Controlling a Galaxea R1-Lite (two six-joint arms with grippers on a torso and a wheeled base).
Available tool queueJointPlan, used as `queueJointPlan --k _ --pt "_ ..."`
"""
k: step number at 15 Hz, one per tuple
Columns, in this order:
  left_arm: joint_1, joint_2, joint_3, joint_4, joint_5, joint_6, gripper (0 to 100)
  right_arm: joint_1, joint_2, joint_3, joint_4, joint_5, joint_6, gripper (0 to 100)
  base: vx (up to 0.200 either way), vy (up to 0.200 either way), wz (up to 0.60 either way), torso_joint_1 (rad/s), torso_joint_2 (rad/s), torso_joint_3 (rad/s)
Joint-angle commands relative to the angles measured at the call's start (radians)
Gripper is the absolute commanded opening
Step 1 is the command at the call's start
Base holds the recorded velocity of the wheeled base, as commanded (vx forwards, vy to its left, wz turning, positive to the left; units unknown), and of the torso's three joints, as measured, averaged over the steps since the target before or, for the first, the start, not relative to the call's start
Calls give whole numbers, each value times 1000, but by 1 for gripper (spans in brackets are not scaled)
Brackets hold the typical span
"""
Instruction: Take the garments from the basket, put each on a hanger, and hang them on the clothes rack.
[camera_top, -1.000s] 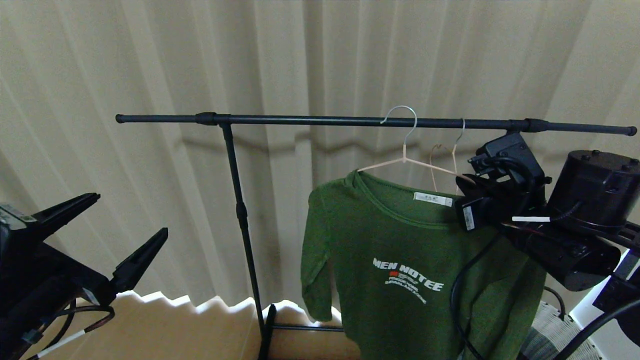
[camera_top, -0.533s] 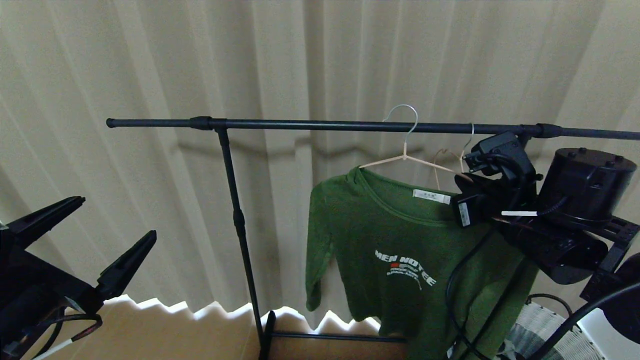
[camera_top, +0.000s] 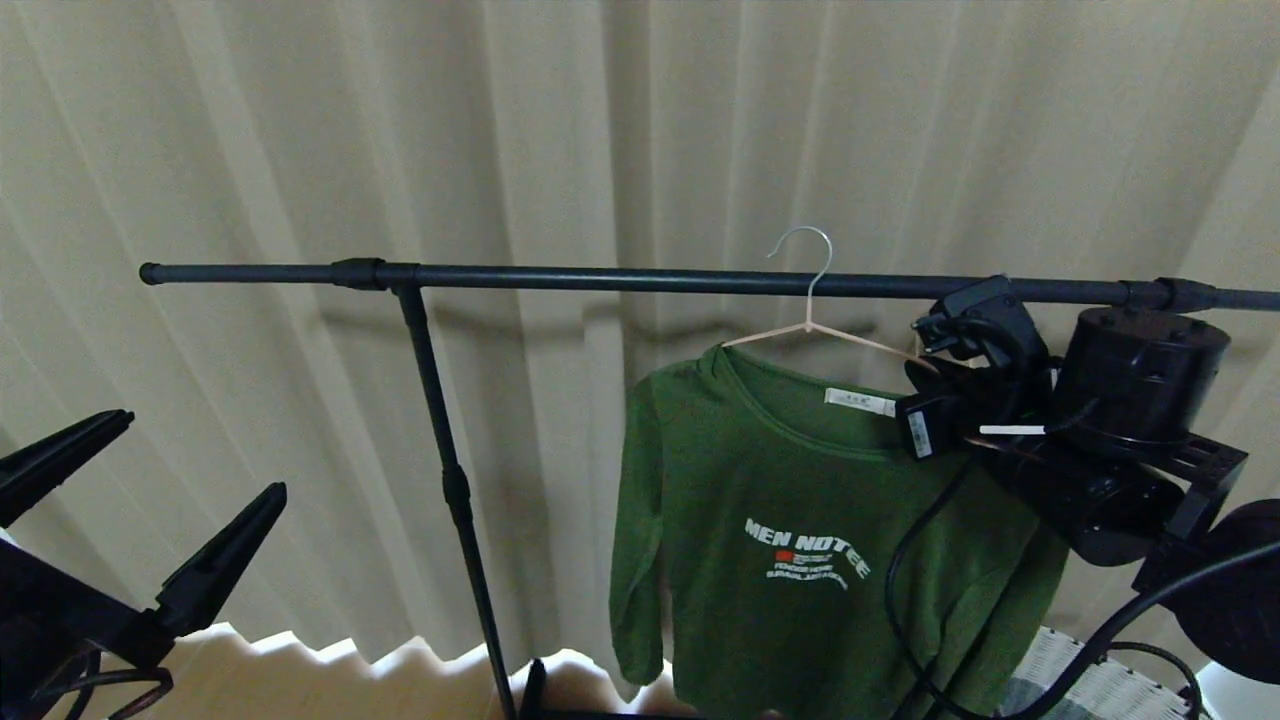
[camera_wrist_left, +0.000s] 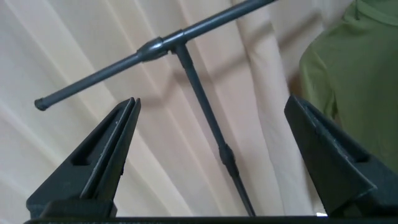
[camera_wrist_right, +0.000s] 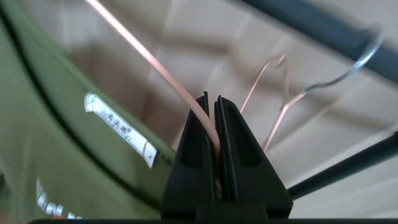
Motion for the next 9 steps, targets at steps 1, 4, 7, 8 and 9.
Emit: queueJointPlan --k 1,4,7,8,9 --pt "14 -80 27 16 4 0 100 -1 42 -6 -2 -13 5 0 0 0 0 0 0 0" --pt "100 -212 27 189 4 -14 100 -1 59 -12 -2 -42 5 0 0 0 0 0 0 0" --pt "105 -395 -8 444 4 -28 100 4 91 -20 -4 -48 5 0 0 0 0 0 0 0" --pt "105 -471 -35 562 4 -28 100 8 105 -26 -4 -48 5 0 0 0 0 0 0 0" --pt "105 -550 -71 691 2 -28 100 18 112 -28 -4 -48 6 0 0 0 0 0 0 0"
